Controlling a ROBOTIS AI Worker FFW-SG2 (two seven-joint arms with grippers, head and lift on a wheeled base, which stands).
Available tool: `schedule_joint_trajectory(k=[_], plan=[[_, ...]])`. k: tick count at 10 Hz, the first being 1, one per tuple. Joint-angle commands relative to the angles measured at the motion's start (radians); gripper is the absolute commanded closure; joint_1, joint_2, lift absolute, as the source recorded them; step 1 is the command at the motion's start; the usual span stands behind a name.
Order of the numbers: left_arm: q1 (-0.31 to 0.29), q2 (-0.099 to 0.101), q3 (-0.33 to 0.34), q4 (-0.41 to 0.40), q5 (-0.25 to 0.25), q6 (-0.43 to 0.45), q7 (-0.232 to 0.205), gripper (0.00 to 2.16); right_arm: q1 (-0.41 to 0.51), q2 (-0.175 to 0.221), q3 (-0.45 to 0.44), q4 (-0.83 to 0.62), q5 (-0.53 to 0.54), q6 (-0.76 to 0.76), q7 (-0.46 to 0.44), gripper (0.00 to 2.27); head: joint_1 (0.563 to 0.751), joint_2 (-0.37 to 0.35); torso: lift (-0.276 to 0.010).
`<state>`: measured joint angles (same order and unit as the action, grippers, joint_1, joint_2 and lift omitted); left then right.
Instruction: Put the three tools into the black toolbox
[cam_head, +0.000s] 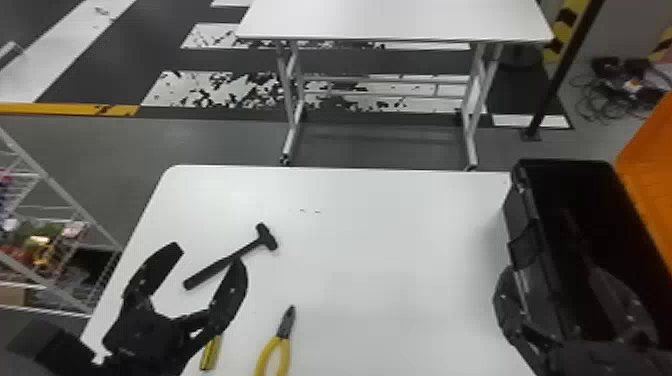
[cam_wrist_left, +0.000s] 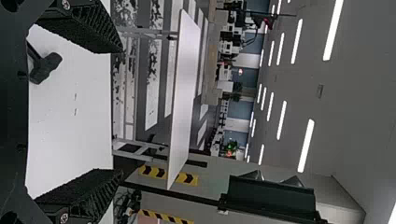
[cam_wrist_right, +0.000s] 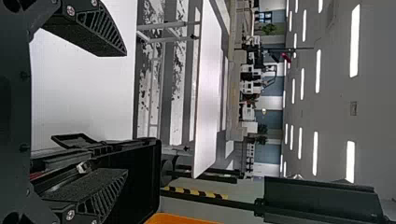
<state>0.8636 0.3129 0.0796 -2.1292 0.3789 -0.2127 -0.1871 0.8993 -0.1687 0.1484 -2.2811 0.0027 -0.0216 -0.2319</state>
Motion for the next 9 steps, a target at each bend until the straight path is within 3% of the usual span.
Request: schedule_joint_trajectory(k=[1,9], plan=[[0.000,0.000,-0.001,0.002,0.000,0.000,0.000,0.08,0.004,0.000,-0.001,0.000,-0.001,-0.019,-0.001,0.11,0.695,0.082,-0.051],[0.000,0.000,-0.001,0.005,0.006,0.013,0.000,0.08,0.013,0.000,-0.001,0.000,0.000,-0.025,0.000,0.11,0.695,0.083,-0.051]])
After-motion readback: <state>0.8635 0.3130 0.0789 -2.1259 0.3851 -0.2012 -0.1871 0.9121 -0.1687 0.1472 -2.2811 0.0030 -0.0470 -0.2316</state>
